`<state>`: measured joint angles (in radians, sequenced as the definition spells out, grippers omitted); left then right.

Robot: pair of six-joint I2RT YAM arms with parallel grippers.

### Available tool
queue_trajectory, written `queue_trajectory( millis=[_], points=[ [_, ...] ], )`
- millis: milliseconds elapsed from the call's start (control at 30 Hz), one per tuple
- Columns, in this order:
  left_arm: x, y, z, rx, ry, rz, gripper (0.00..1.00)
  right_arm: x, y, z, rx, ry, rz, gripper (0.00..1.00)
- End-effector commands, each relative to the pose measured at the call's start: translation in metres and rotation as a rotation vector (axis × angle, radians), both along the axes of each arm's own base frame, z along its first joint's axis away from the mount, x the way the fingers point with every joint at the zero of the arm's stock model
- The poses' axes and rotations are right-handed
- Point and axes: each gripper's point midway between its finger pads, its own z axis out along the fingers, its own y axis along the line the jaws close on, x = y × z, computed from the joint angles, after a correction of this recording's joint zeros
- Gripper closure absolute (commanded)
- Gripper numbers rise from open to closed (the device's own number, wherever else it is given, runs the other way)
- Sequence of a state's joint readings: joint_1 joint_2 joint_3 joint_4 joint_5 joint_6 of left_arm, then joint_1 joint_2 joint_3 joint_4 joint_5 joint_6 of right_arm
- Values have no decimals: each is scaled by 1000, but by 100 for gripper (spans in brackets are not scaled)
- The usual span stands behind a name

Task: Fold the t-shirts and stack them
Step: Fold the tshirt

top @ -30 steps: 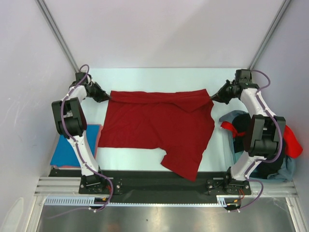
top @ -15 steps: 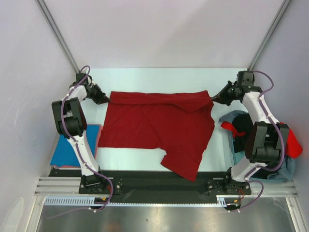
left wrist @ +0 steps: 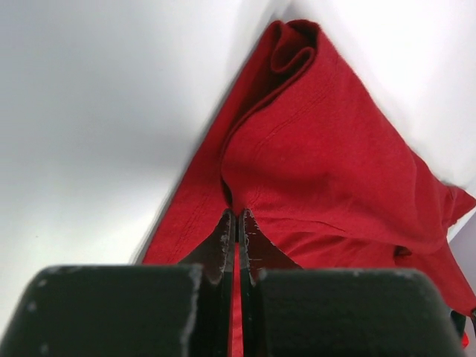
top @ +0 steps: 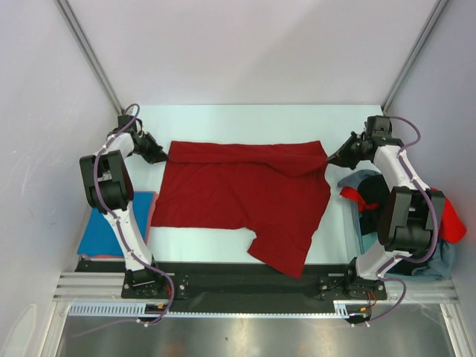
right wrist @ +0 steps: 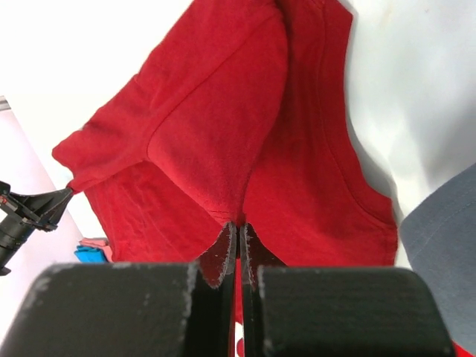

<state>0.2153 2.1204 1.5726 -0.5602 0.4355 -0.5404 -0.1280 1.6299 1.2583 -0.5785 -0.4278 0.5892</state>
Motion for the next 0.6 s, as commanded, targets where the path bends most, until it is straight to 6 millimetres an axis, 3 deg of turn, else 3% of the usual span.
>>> queue_trajectory(
  millis=[0, 567],
  points=[
    [-6, 4, 17, 42, -33, -4, 100, -7, -3, -2, -8, 0, 21, 100],
    [-12, 15, 5, 104, -4, 13, 100, -34, 1, -25, 12, 61, 36, 100]
  ],
)
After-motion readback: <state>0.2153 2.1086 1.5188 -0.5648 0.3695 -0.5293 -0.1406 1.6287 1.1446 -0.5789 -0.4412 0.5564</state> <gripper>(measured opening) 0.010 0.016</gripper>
